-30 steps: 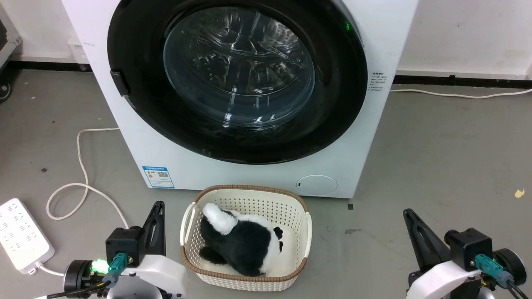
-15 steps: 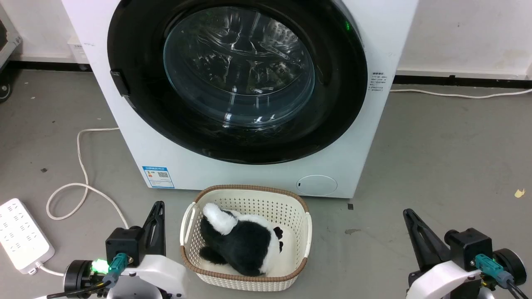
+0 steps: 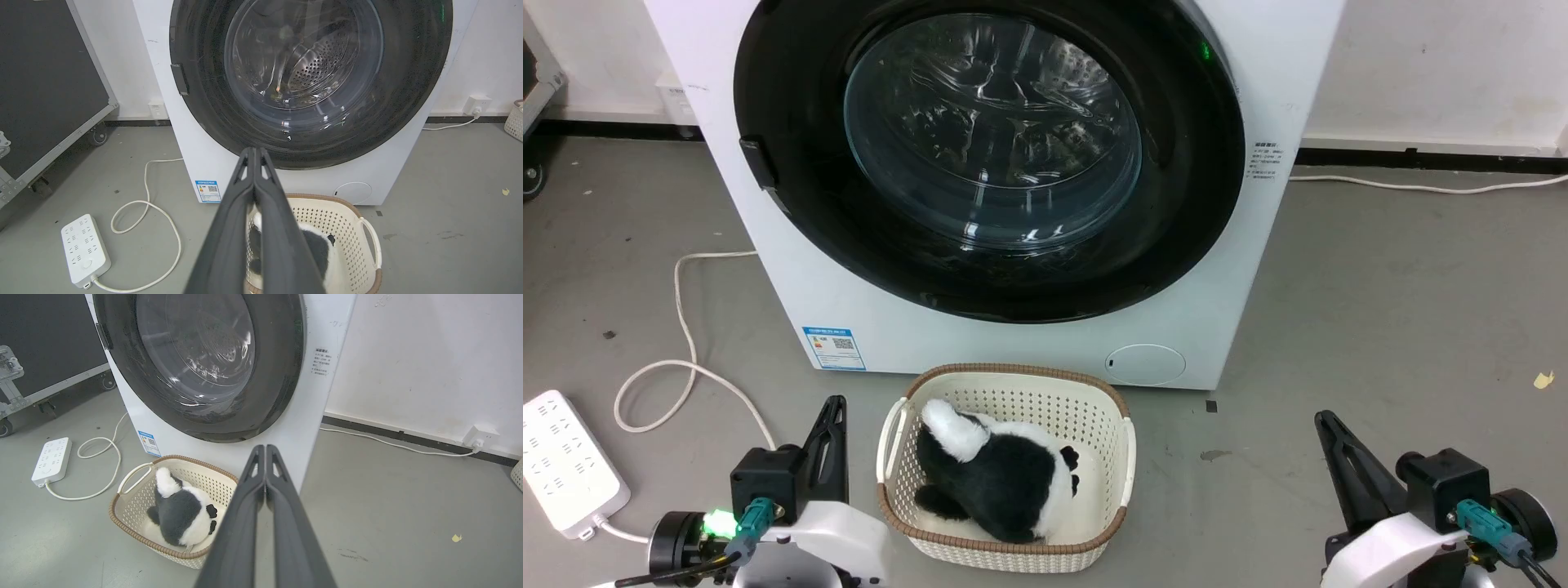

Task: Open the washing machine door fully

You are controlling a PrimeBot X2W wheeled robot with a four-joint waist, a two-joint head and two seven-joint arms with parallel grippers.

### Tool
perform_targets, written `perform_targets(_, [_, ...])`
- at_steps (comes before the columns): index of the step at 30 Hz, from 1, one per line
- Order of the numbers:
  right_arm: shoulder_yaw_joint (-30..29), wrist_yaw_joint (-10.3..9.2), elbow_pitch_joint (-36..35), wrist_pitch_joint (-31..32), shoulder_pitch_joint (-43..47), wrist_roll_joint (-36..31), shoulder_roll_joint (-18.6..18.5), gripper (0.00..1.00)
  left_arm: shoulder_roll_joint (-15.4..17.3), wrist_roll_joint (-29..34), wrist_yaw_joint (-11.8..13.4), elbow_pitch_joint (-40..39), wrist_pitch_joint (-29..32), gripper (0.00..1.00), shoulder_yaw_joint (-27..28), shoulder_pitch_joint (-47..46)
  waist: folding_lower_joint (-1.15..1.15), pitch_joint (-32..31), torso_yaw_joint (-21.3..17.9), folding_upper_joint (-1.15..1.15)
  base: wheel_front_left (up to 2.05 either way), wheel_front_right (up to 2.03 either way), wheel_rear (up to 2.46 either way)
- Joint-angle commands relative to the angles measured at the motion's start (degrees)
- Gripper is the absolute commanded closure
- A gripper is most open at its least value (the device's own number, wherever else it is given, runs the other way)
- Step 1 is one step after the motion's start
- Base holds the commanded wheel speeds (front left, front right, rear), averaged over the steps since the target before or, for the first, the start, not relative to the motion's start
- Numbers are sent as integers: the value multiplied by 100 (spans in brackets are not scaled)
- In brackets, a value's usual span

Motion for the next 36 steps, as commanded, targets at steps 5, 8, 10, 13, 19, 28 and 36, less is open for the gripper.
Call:
perform_targets(5, [-4, -9, -27, 7, -66, -43, 29, 100, 7, 51, 16, -20, 1, 100, 3, 105, 0, 0, 0, 0, 0, 0, 0])
perform_targets(8, [-4, -9, -27, 7, -66, -43, 29, 100, 7, 51, 16, -20, 1, 100, 3, 105, 0, 0, 0, 0, 0, 0, 0])
perform_targets(10, [-4, -9, -27, 7, -66, -43, 29, 100, 7, 51, 16, -20, 1, 100, 3, 105, 0, 0, 0, 0, 0, 0, 0])
perform_targets(13, [-4, -9, -27, 7, -66, -43, 29, 100, 7, 51, 16, -20, 1, 100, 3, 105, 0, 0, 0, 0, 0, 0, 0])
perform_targets(19, [4, 1, 3, -1, 3, 5, -1, 0, -1, -12, -1, 3, -3, 0, -2, -1, 0, 0, 0, 0, 0, 0, 0])
perform_targets(28, [9, 0, 3, -106, 16, 140, 1, 0, -1, -80, 20, 9, -105, 0, -27, 24, 0, 17, -7, 0, 0, 0, 0])
perform_targets(36, [17, 0, 4, -201, 8, 104, 3, 0, 0, -161, 45, 1, -201, 0, -50, 28, 0, 85, 1, 0, 0, 0, 0])
